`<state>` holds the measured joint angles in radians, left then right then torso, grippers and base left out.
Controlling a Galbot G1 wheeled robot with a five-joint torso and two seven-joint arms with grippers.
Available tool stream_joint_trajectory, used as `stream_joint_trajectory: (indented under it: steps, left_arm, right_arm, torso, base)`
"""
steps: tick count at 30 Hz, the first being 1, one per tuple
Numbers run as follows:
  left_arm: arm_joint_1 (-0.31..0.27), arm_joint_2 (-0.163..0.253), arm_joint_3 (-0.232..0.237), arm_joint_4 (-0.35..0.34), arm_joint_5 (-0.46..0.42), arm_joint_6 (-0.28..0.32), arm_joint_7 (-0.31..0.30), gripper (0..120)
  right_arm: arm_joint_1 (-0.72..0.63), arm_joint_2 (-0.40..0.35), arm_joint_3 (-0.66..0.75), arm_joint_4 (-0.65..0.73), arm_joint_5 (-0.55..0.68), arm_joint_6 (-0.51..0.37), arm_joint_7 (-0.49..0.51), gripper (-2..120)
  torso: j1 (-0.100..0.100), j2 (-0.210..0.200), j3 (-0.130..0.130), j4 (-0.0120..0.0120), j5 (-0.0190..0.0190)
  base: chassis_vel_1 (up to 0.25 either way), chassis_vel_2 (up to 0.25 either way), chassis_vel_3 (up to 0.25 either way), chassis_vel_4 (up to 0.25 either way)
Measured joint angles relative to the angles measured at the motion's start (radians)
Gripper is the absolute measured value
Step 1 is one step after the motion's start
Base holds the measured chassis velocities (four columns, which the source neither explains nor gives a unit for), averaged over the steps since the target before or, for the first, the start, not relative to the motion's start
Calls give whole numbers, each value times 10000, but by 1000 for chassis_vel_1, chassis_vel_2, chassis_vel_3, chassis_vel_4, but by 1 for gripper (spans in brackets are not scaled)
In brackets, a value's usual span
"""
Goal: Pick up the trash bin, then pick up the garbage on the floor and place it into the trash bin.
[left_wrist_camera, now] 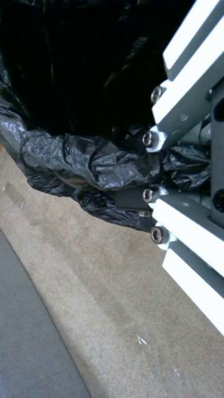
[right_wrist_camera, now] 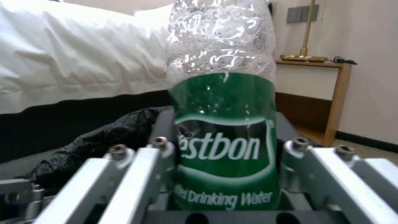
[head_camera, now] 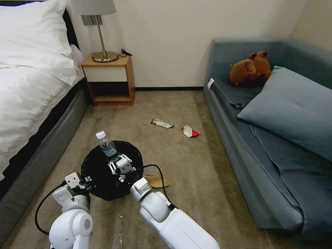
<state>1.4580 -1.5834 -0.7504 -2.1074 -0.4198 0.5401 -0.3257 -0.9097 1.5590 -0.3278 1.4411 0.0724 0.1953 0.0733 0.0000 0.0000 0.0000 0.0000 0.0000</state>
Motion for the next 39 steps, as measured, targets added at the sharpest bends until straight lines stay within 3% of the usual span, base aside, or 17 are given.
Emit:
stream_joint_trajectory:
  steps: [2, 17, 31, 39]
  left_arm:
    - [18, 0, 0, 0, 0, -14, 4, 1]
    - [18, -15, 8, -54, -6, -7, 9, 1]
    - [-173, 152, -61, -72, -42, 199, -35, 1]
    - [-487, 378, -175, -111, -216, 410, -112, 1]
  right_arm:
    - [-32, -4, 27, 64, -1, -57, -8, 48]
    - [-49, -8, 58, 203, -17, -207, 9, 99]
    - [3, -264, 433, 764, 180, -394, 74, 100]
    - [-160, -630, 1082, 1698, 337, -908, 620, 100]
  torso:
    - [0, 0, 0, 0, 0]
    - [0, 0, 0, 0, 0]
    - [0, 0, 0, 0, 0]
    - [0, 0, 0, 0, 1]
  base:
    - [0, 0, 0, 0]
    - [0, 0, 0, 0]
    - [0, 0, 0, 0]
    - [0, 0, 0, 0]
